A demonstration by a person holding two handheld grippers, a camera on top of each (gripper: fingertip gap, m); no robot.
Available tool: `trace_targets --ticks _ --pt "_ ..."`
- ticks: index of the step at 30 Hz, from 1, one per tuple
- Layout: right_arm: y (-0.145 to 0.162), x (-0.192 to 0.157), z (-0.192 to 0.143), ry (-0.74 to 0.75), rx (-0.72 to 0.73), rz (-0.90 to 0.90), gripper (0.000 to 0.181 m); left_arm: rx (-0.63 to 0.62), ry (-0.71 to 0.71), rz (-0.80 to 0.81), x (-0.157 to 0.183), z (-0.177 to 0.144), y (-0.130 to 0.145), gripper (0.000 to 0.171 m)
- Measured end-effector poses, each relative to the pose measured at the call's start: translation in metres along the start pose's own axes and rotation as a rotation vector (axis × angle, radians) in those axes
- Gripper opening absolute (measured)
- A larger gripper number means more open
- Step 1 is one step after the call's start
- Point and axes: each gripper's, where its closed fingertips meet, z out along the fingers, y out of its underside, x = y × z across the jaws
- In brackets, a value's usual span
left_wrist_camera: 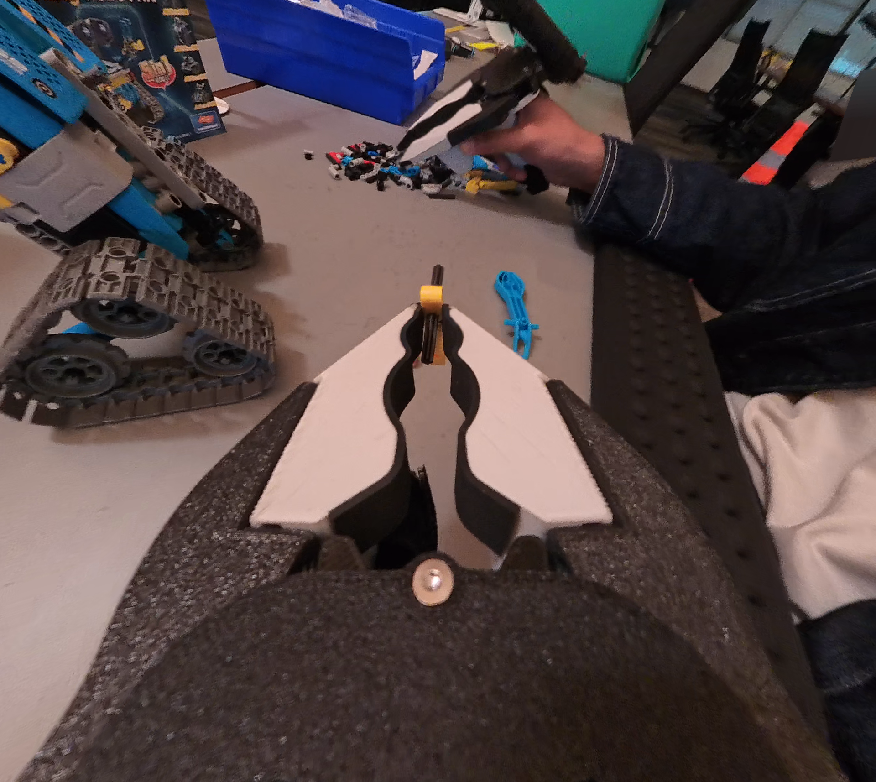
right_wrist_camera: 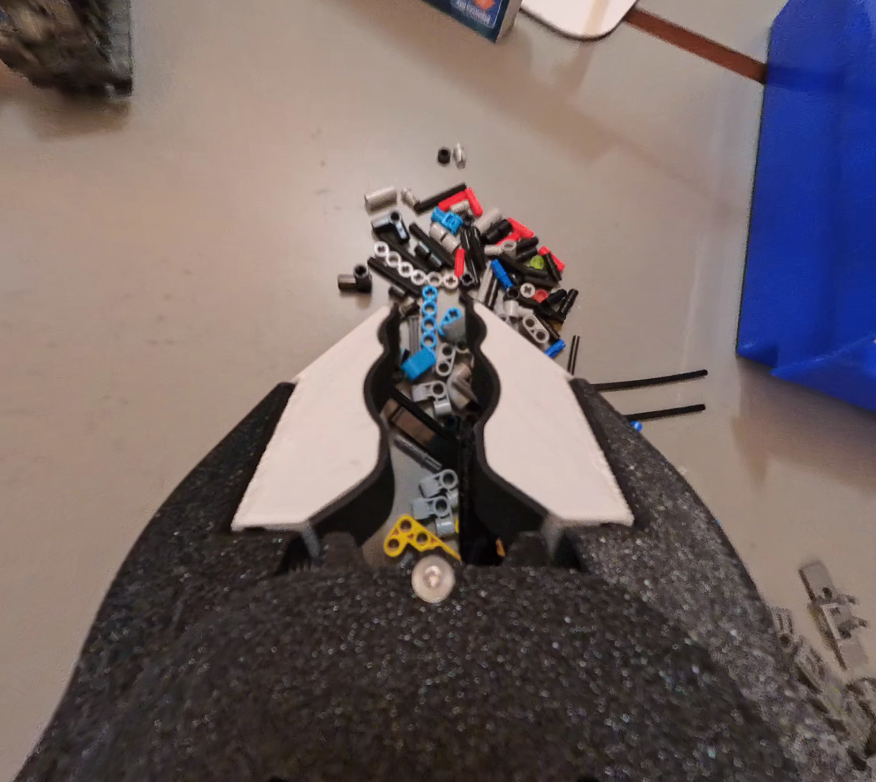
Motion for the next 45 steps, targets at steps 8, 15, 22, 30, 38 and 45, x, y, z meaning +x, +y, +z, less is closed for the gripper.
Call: trace_targets --ticks 8,15,22,30,38,45 --pt "-0.057 -0.154 -0.077 -0.703 0.363 -0.192 0.038 -0.001 0.099 0.086 0.033 0.012 -0.004 0.006" --pt "-0.061 -0.283 -0.120 -1.095 0.432 -0.263 0.020 -0.013 0.109 0.232 0.057 0.027 -0.003 0.006" --pt "-0.054 -0.294 -0.114 -1.063 0.412 -0.323 0.012 -0.008 0.122 0.211 0.059 0.029 -0.004 0.006" --pt "-0.053 -0.295 -0.115 -1.076 0.411 -0.315 0.003 -0.013 0.128 0.213 0.060 0.029 -0.003 0.006" --pt "-0.048 -0.297 -0.117 -1.160 0.355 -0.248 0.003 -0.023 0.120 0.271 0.063 0.029 -0.001 0.006" --pt "-0.047 -0.297 -0.124 -1.163 0.360 -0.313 0.002 -0.004 0.118 0.353 0.069 0.027 -0.003 0.006"
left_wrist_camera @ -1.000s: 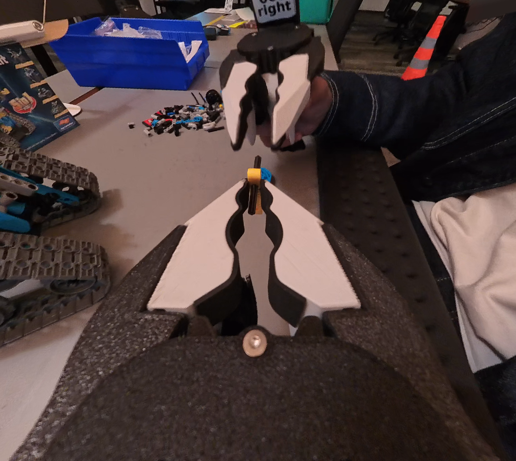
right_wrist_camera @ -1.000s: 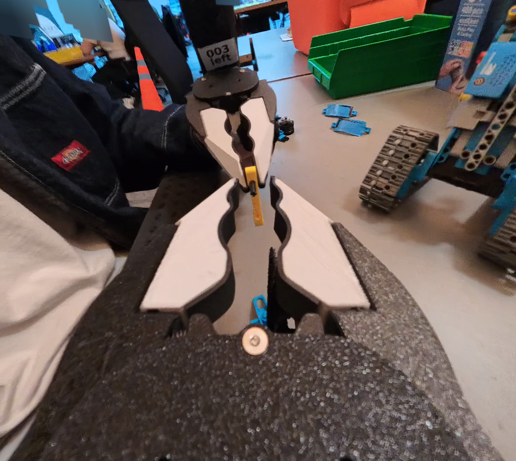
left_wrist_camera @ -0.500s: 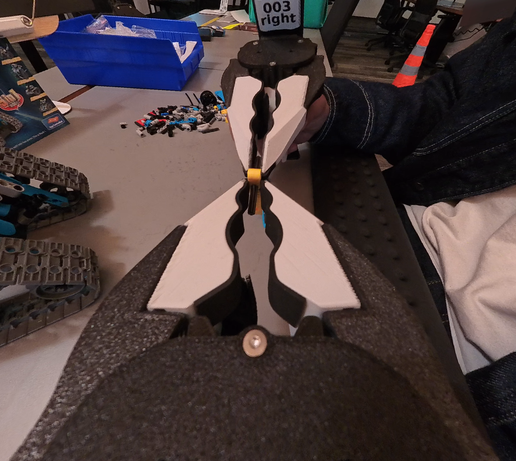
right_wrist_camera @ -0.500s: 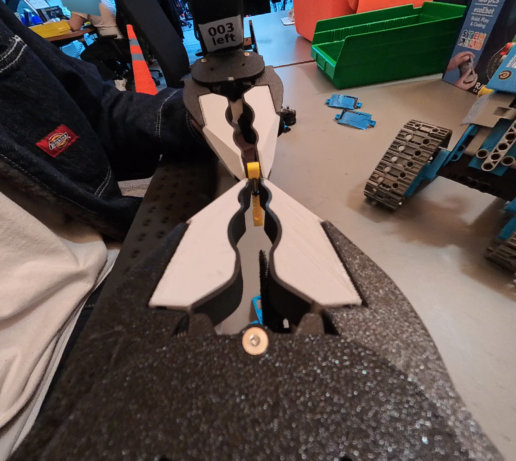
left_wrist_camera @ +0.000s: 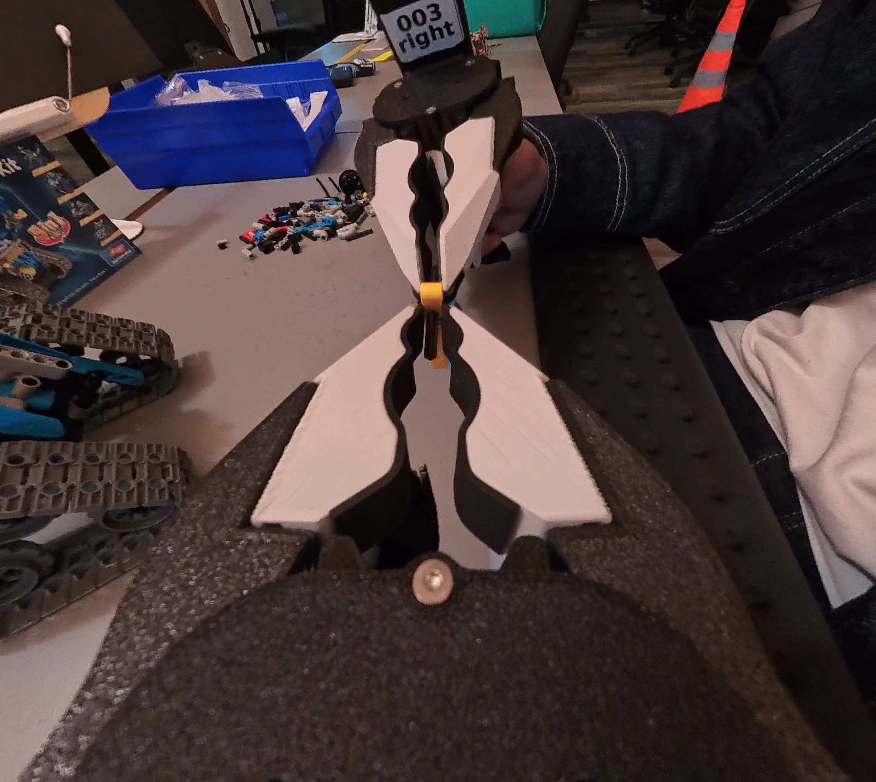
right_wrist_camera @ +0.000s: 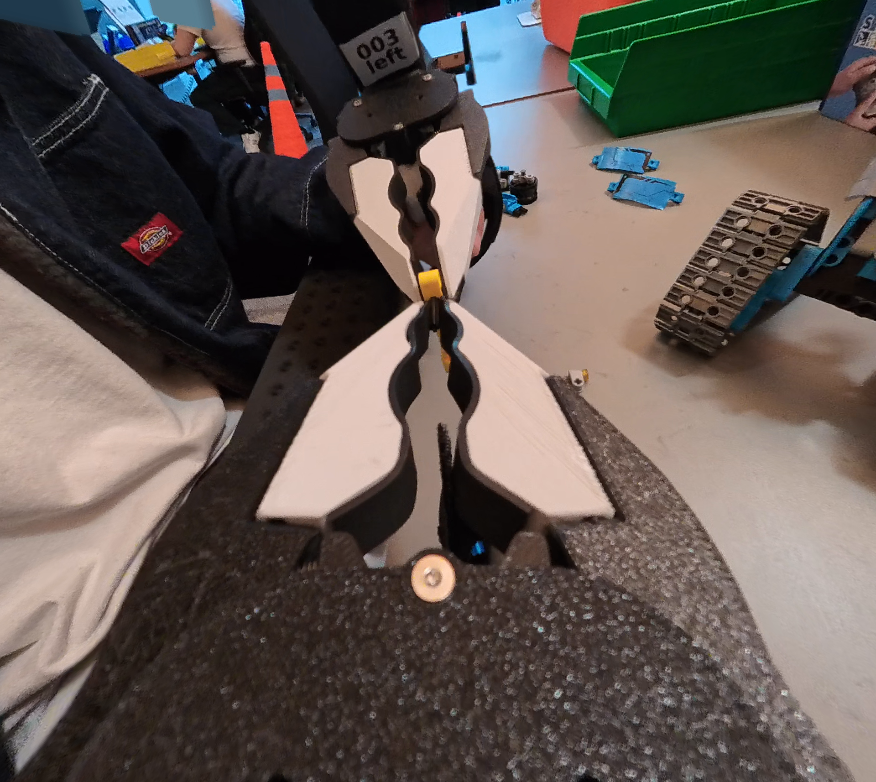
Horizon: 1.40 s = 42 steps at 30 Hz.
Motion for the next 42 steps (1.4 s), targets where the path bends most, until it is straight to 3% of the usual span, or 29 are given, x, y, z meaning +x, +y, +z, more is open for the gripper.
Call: trace_targets --ticks 31,36,41,42 --pt "0.006 0.000 -0.005 -0.008 -0.022 -0.017 0.002 0.019 0.033 -0.075 0.002 -0.002 0.002 0.005" --pt "0.017 0.008 -0.002 0.058 -0.091 -0.040 0.003 -0.051 0.004 -0.082 -0.003 0.003 0.016 0.006" --pt "0.041 0.021 0.004 0.196 -0.326 -0.155 0.010 -0.181 -0.048 0.043 -0.004 0.012 0.036 0.006" --pt "0.045 0.021 0.005 0.204 -0.377 -0.180 0.005 -0.198 -0.056 0.063 -0.005 0.013 0.039 0.006"
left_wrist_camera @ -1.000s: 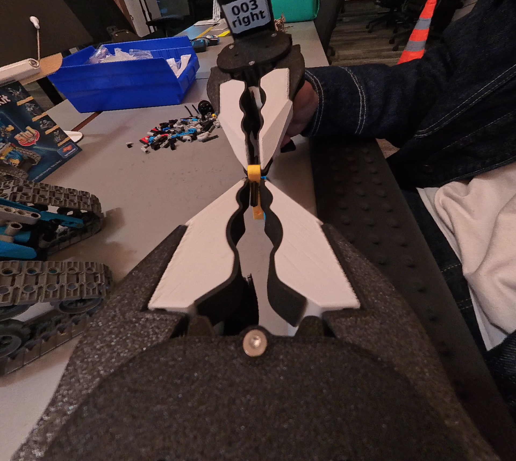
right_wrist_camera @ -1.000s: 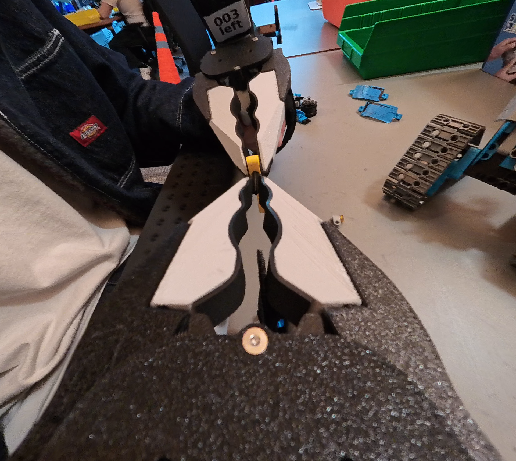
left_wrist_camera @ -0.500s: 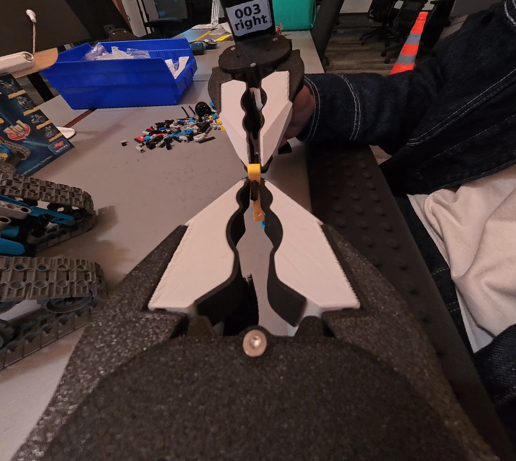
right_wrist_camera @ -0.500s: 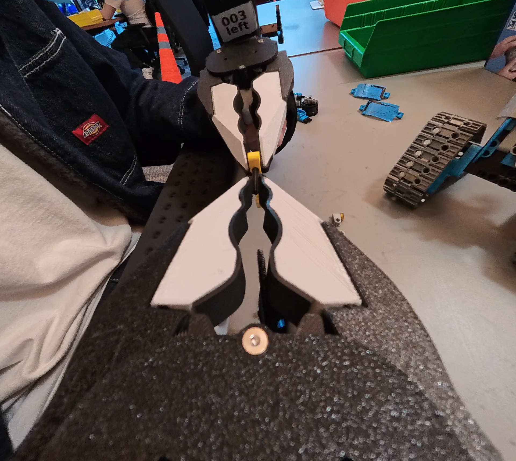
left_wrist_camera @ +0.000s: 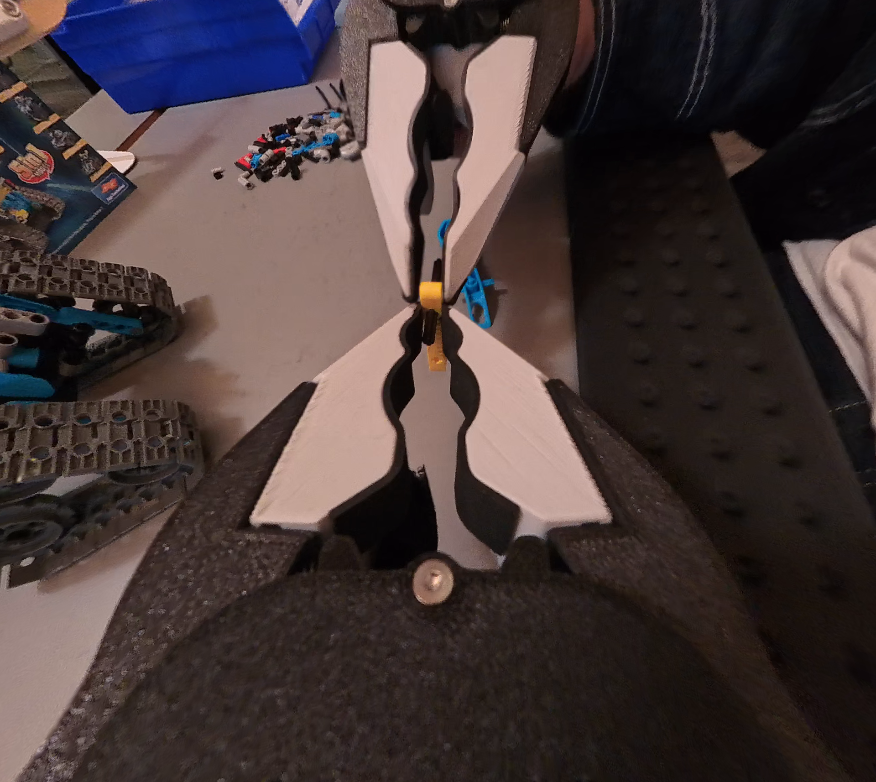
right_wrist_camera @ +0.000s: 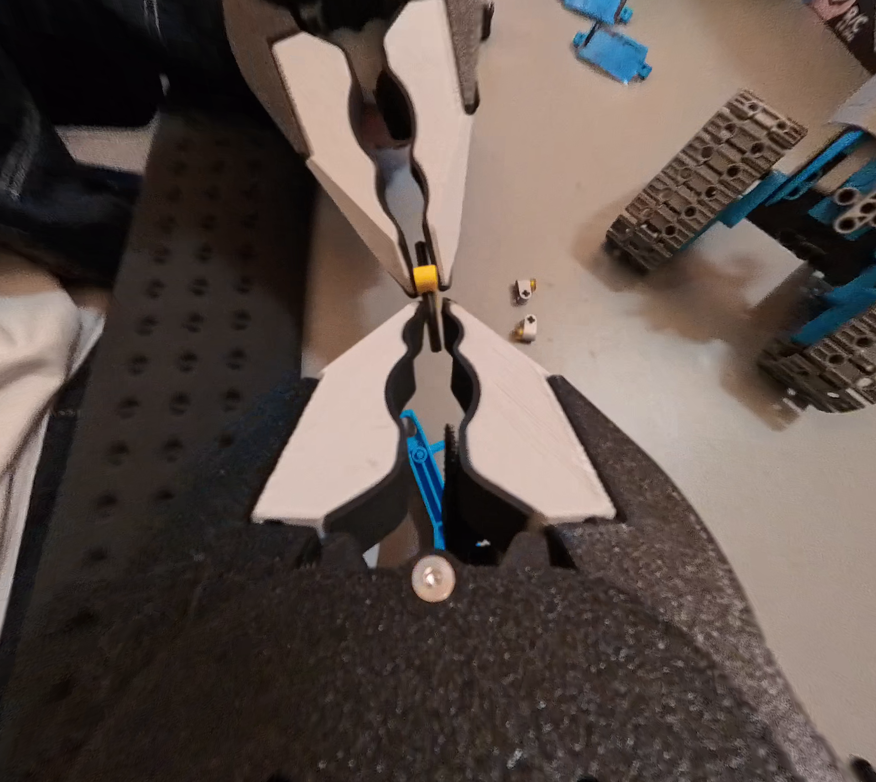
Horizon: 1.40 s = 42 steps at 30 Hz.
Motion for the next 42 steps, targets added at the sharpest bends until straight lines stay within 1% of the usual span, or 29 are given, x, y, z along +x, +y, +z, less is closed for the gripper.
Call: trace_targets --ticks 3,6,9,10,13,14,17,21,22,23,24,25,26,27,29,31,32,33,34,35,36,37,38,39,41,42 --pt "0.002 -0.002 0.003 0.026 -0.099 -0.063 0.001 -0.011 -0.003 0.011 0.000 0.000 0.002 0.006" --pt "-0.005 -0.004 -0.002 0.048 -0.107 -0.109 0.001 0.049 0.019 -0.014 0.003 -0.002 -0.008 0.010" --pt "-0.001 -0.009 -0.001 0.048 -0.162 -0.143 0.001 0.028 0.046 0.007 0.008 -0.001 -0.005 0.007" --pt "-0.001 -0.011 -0.001 0.036 -0.156 -0.135 0.001 0.025 0.054 0.011 0.010 -0.002 -0.005 0.006" --pt "-0.013 -0.017 -0.012 -0.045 -0.019 -0.078 0.001 0.097 0.064 0.017 0.014 -0.008 -0.019 0.006" --pt "-0.014 -0.019 -0.014 -0.064 0.003 -0.064 0.001 0.109 0.071 0.014 0.015 -0.009 -0.022 0.006" --pt "-0.010 -0.022 -0.012 -0.096 0.029 -0.035 0.002 0.098 0.090 0.011 0.019 -0.009 -0.018 0.006" --pt "-0.005 -0.017 -0.011 -0.107 0.045 -0.014 0.002 0.085 0.078 0.001 0.014 -0.011 -0.013 0.006" --pt "0.003 -0.012 -0.014 -0.082 0.016 -0.009 0.000 0.085 0.056 -0.012 0.008 -0.015 -0.010 0.006" --pt "0.033 0.008 -0.021 0.007 -0.119 0.000 0.001 0.124 0.012 -0.045 -0.006 -0.028 -0.011 0.006" --pt "0.053 0.022 -0.037 0.041 -0.140 0.052 0.001 0.207 -0.018 -0.114 -0.022 -0.051 -0.014 0.006" --pt "0.055 0.027 -0.057 0.031 -0.055 0.130 0.000 0.272 -0.040 -0.182 -0.035 -0.070 -0.013 0.006" --pt "0.066 0.036 -0.075 0.083 -0.041 0.154 0.001 0.292 -0.072 -0.214 -0.044 -0.080 -0.007 0.006" --pt "0.080 0.044 -0.088 0.132 -0.072 0.174 0.001 0.298 -0.081 -0.234 -0.046 -0.084 -0.003 0.005" --pt "0.086 0.046 -0.102 0.153 -0.036 0.213 0.001 0.303 -0.085 -0.242 -0.047 -0.081 -0.008 0.006" --pt "0.091 0.052 -0.107 0.186 -0.042 0.234 0.002 0.315 -0.080 -0.257 -0.047 -0.076 -0.016 0.006" --pt "0.101 0.059 -0.111 0.217 -0.080 0.260 0.002 0.326 -0.098 -0.276 -0.050 -0.075 -0.019 0.006" --pt "0.118 0.073 -0.120 0.283 -0.147 0.303 0.002 0.347 -0.118 -0.306 -0.054 -0.076 -0.022 0.006" --pt "0.138 0.095 -0.136 0.398 -0.216 0.342 0.003 0.374 -0.134 -0.345 -0.059 -0.079 -0.025 0.006" --pt "0.158 0.116 -0.155 0.521 -0.266 0.388 0.003 0.399 -0.148 -0.388 -0.064 -0.081 -0.026 0.006" --pt "0.174 0.132 -0.172 0.612 -0.296 0.451 0.002 0.421 -0.156 -0.433 -0.069 -0.083 -0.025 0.006" --pt "0.188 0.141 -0.185 0.662 -0.311 0.519 0.002 0.439 -0.151 -0.484 -0.072 -0.083 -0.025 0.007" --pt "0.199 0.144 -0.191 0.675 -0.323 0.575 0.004 0.455 -0.149 -0.551 -0.077 -0.083 -0.024 0.007" --pt "0.206 0.147 -0.196 0.698 -0.323 0.599 0.010 0.473 -0.148 -0.632 -0.082 -0.081 -0.021 0.007" --pt "0.207 0.151 -0.199 0.734 -0.293 0.595 0.014 0.509 -0.080 -0.765 -0.081 -0.073 -0.020 0.007" --pt "0.204 0.153 -0.201 0.754 -0.278 0.585 0.016 0.520 -0.057 -0.799 -0.080 -0.069 -0.021 0.007"
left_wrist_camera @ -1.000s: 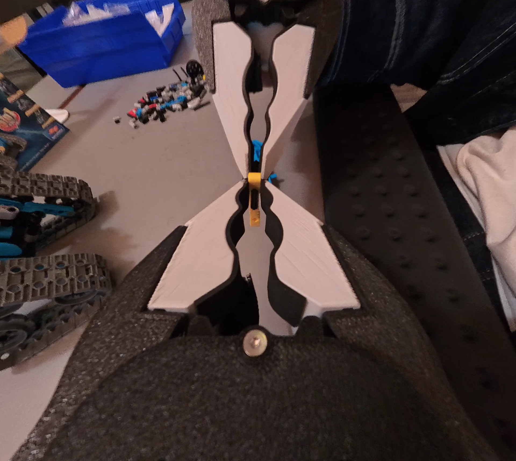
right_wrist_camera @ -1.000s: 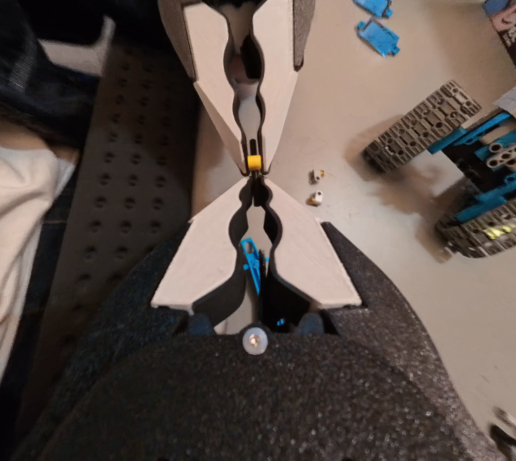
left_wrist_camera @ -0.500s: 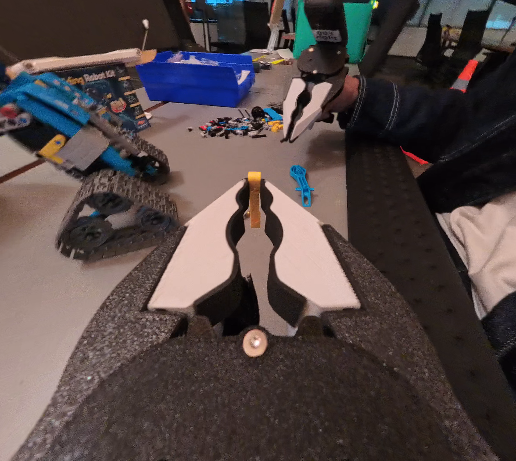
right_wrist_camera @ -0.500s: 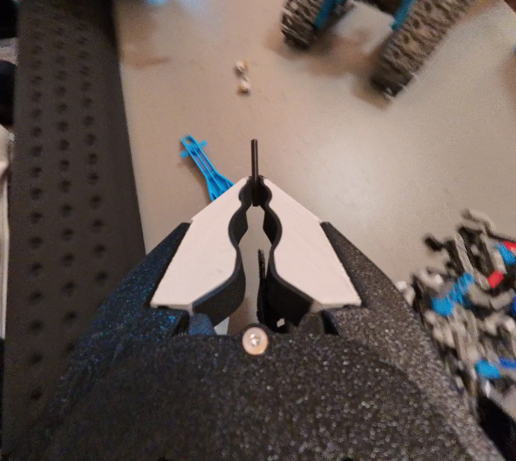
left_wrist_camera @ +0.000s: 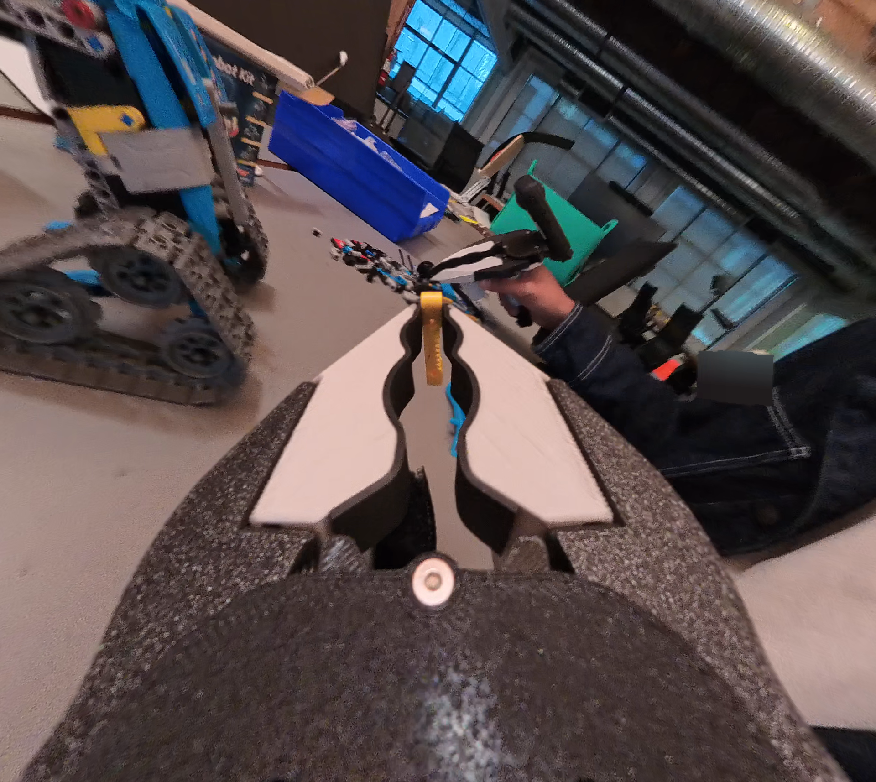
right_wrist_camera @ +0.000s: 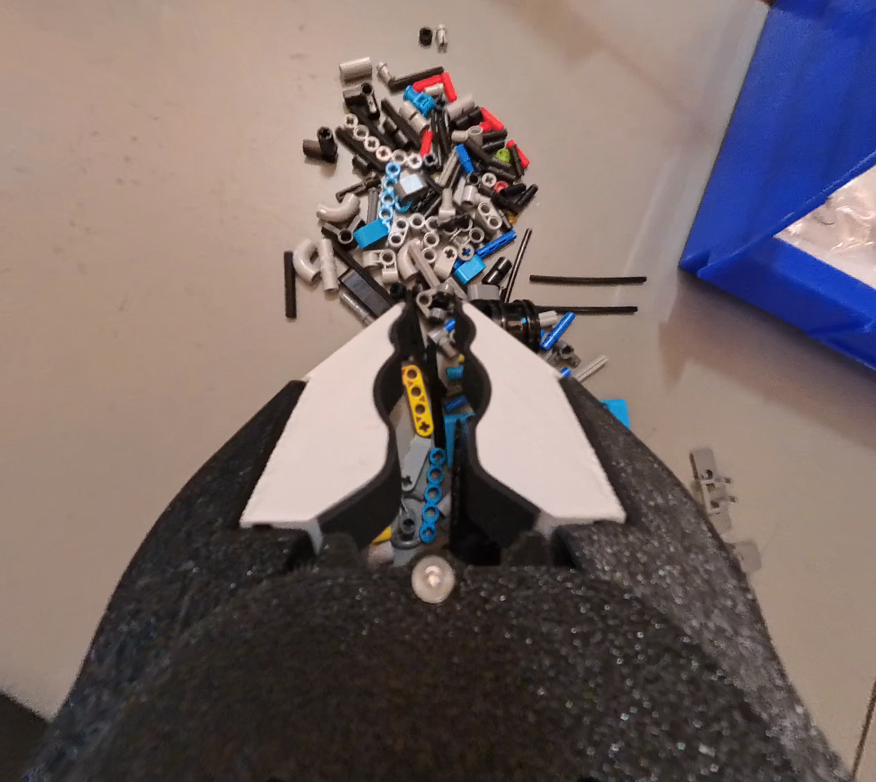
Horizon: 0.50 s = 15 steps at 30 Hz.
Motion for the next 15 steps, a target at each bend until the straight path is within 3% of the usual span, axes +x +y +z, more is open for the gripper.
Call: trace_targets --ticks 3,5,8,10,12,15 --pt "-0.020 -0.001 -0.007 0.060 0.072 -0.020 0.031 0.022 0.047 -0.063 0.009 0.009 0.002 0.007" --pt "-0.049 -0.026 -0.014 0.037 0.176 -0.037 0.033 0.019 0.048 -0.087 0.012 0.017 0.008 0.007" --pt "-0.105 -0.140 -0.031 -0.230 0.415 -0.101 0.041 0.042 0.039 -0.120 0.017 0.029 0.013 0.006" --pt "-0.123 -0.227 -0.040 -0.378 0.508 -0.172 0.047 0.063 0.008 -0.146 0.015 0.035 0.017 0.007" --pt "-0.130 -0.272 -0.036 -0.290 0.538 -0.253 0.044 0.072 -0.010 -0.164 0.014 0.039 0.021 0.006" --pt "-0.136 -0.287 -0.032 -0.114 0.589 -0.382 0.028 0.119 -0.085 -0.136 0.007 0.035 0.017 0.007"
